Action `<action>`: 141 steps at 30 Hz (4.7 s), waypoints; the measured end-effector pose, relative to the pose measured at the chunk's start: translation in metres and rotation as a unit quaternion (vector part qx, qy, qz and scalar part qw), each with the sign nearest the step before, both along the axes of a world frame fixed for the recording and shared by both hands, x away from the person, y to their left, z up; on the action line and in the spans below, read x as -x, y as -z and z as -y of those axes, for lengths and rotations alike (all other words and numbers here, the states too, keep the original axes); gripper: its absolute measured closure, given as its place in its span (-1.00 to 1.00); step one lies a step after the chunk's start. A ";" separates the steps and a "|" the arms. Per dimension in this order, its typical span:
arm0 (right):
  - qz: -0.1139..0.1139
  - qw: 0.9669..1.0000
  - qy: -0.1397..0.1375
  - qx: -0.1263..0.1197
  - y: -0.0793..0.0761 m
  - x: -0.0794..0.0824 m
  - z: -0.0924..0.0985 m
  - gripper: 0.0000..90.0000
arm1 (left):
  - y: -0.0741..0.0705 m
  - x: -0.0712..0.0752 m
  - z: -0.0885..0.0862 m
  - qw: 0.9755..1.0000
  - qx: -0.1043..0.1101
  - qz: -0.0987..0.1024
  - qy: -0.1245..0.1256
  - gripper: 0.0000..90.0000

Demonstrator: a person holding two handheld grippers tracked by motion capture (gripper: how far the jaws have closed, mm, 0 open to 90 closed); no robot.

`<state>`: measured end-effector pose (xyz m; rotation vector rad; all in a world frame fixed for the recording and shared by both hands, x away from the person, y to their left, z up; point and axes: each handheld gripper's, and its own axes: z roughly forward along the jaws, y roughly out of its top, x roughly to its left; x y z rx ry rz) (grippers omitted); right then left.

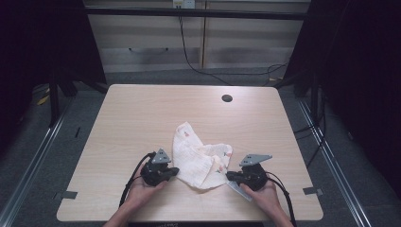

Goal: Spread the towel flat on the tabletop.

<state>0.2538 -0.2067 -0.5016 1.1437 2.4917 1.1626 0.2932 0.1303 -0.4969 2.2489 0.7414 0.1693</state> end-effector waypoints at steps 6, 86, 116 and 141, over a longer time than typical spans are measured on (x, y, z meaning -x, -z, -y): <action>0.002 1.000 0.001 -0.010 0.003 -0.005 -0.003 0.92 | 0.000 0.001 -0.010 1.000 -0.007 -0.008 -0.018 1.00; 0.100 0.990 0.064 -0.074 -0.088 -0.016 0.029 0.92 | -0.094 -0.032 -0.001 0.980 0.184 0.064 -0.038 0.96; 0.144 0.978 0.116 -0.092 -0.221 -0.105 0.013 0.92 | -0.201 -0.094 -0.045 0.960 0.213 0.125 -0.133 0.97; 0.091 0.986 0.107 -0.093 -0.125 -0.072 0.025 0.92 | -0.123 -0.046 -0.042 0.967 0.216 0.092 -0.101 0.97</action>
